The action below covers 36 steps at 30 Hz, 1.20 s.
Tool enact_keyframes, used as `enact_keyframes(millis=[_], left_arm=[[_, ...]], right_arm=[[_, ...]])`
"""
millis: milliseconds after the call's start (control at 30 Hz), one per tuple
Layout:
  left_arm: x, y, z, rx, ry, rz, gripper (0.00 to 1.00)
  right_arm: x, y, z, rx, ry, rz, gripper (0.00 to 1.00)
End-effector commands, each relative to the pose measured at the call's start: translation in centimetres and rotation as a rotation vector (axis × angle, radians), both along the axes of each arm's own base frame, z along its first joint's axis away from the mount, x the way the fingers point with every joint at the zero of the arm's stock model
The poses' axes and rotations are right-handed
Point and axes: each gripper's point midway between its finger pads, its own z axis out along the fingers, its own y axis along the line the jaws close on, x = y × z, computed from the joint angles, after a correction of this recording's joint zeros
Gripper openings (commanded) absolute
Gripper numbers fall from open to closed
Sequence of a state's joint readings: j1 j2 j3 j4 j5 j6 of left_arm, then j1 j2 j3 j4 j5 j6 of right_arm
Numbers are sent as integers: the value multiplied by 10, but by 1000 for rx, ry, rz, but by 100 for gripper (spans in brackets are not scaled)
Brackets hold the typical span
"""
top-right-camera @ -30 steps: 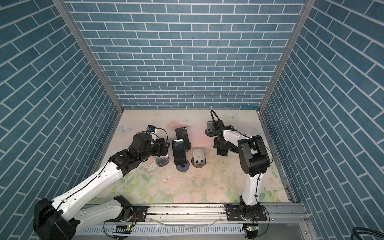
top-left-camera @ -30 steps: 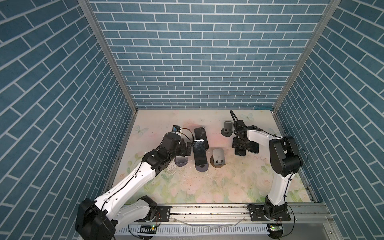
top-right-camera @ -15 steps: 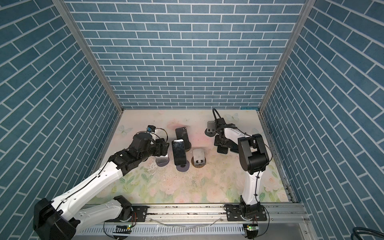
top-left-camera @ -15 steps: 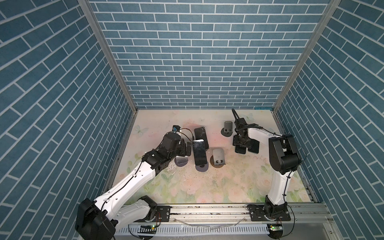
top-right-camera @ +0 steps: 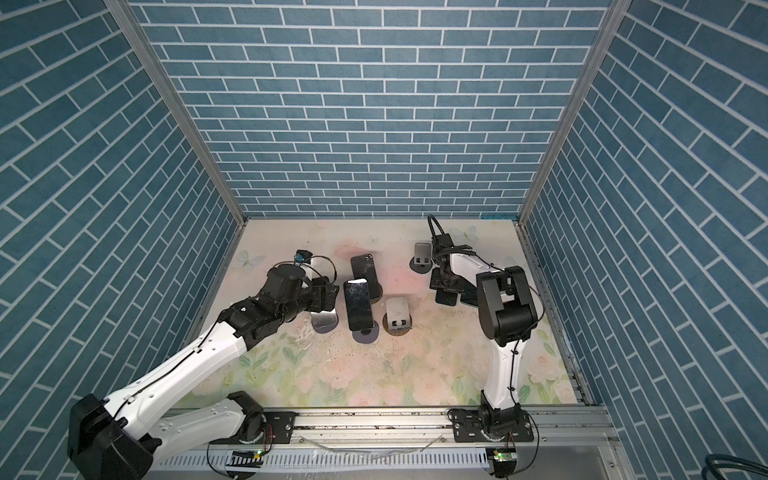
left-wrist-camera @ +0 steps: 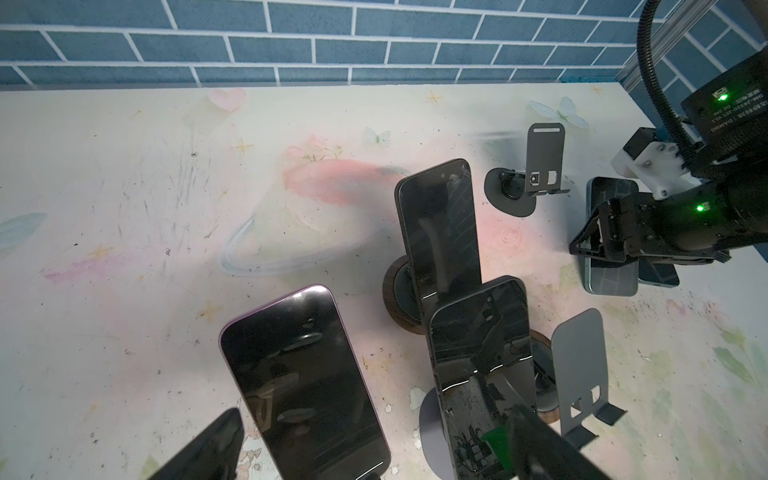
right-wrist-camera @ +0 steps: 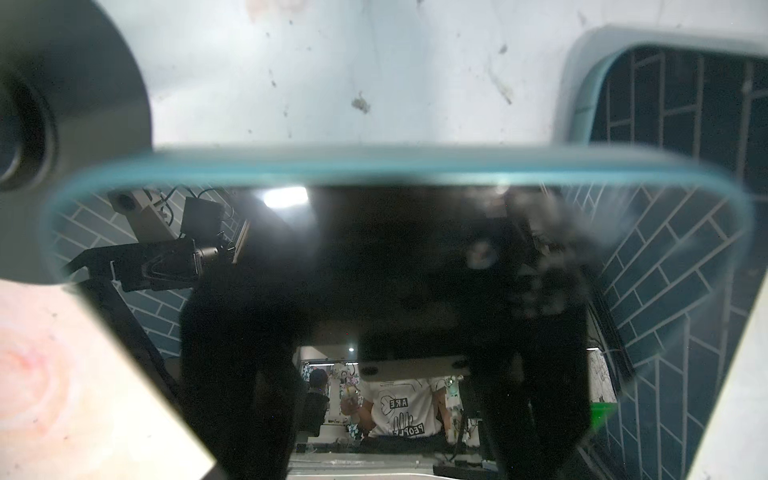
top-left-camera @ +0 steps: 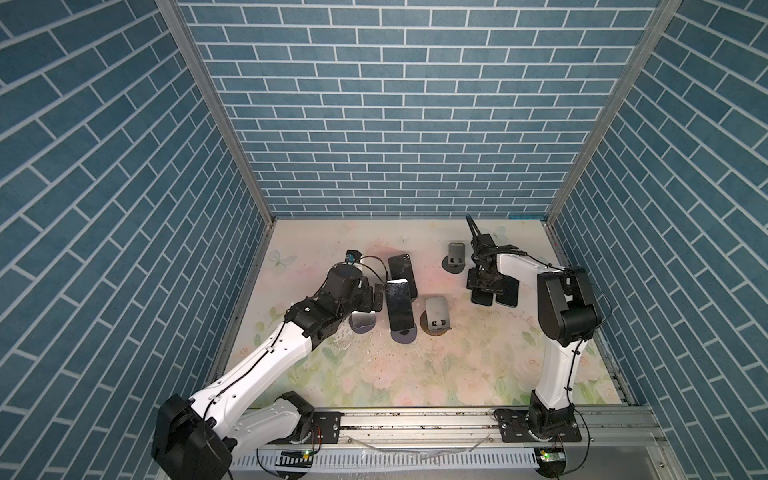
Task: Remove the phone from the phone stand
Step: 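Lower the phone flat beside the first lying phone and open the right gripper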
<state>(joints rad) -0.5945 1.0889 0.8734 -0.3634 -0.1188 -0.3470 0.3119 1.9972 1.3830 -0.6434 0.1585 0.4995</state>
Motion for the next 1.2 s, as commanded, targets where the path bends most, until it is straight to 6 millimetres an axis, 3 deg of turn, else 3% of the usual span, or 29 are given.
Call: enact_keyframes(millis=[0,767,1167], left_arm=[[2,-2,6,0,-12,-3,100],[2,-3,7,-6,-7,-7,100],[2,-6,9,-27,-2,-6,100]], right_arm=[[-6,-10,-9,-44,56,-9,76],[-7,-9,0,-27,36,-6,81],[-11,-6,64,-45,-133,41,84]])
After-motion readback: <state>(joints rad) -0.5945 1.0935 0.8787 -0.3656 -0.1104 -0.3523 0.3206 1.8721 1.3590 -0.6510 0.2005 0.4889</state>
